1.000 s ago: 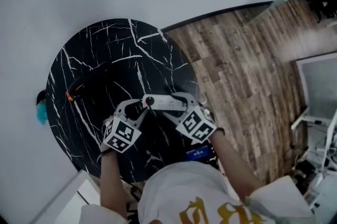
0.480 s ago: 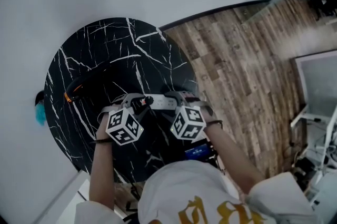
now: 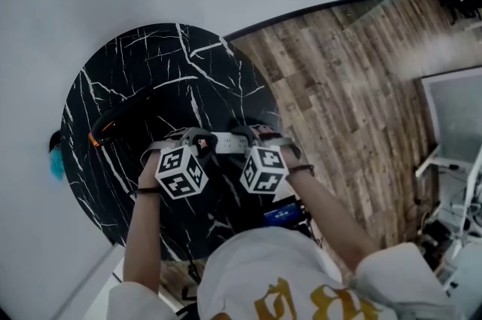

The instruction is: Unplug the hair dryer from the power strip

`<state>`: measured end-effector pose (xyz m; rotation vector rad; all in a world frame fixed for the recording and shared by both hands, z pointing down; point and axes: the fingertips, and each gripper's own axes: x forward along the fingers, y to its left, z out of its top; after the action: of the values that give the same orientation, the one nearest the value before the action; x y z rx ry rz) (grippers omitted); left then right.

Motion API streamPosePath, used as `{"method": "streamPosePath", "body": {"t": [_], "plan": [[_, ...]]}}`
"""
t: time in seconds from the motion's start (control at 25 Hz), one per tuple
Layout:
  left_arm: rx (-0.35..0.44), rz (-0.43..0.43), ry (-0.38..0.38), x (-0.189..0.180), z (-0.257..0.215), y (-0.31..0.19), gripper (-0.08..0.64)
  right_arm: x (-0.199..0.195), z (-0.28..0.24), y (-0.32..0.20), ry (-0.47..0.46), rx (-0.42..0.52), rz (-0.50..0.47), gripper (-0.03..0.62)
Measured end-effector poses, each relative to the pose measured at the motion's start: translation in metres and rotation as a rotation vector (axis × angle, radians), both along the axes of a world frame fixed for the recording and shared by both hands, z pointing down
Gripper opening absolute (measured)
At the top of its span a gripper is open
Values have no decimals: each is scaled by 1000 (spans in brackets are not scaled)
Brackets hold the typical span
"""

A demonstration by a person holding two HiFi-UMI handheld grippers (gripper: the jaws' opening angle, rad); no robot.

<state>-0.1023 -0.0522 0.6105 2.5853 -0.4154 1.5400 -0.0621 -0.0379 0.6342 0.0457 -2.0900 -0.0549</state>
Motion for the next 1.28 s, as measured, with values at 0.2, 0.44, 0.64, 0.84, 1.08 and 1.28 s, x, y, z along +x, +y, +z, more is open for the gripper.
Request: {"method": "streamPosePath", "body": {"t": [0.2, 0.44, 0.64, 0.84, 1.08, 1.28], "plan": [[-49, 0, -1, 0, 3, 1, 83, -1, 2, -1, 12, -23, 9, 241], [-86, 0, -4, 0, 5, 0, 63, -2, 4, -1, 65, -42, 6, 249], [-108, 18, -8, 1, 4, -3, 61, -1, 4, -5, 95, -61, 22, 250], [-116, 21, -27, 0, 5, -5, 61, -2, 4, -6, 65, -62, 37, 252], [-98, 6, -19, -1, 6, -5, 60, -3, 6, -5, 101, -99, 44, 252], [-144, -3, -42, -2, 8, -3, 57, -4, 7, -5, 110, -111, 35, 255]]}}
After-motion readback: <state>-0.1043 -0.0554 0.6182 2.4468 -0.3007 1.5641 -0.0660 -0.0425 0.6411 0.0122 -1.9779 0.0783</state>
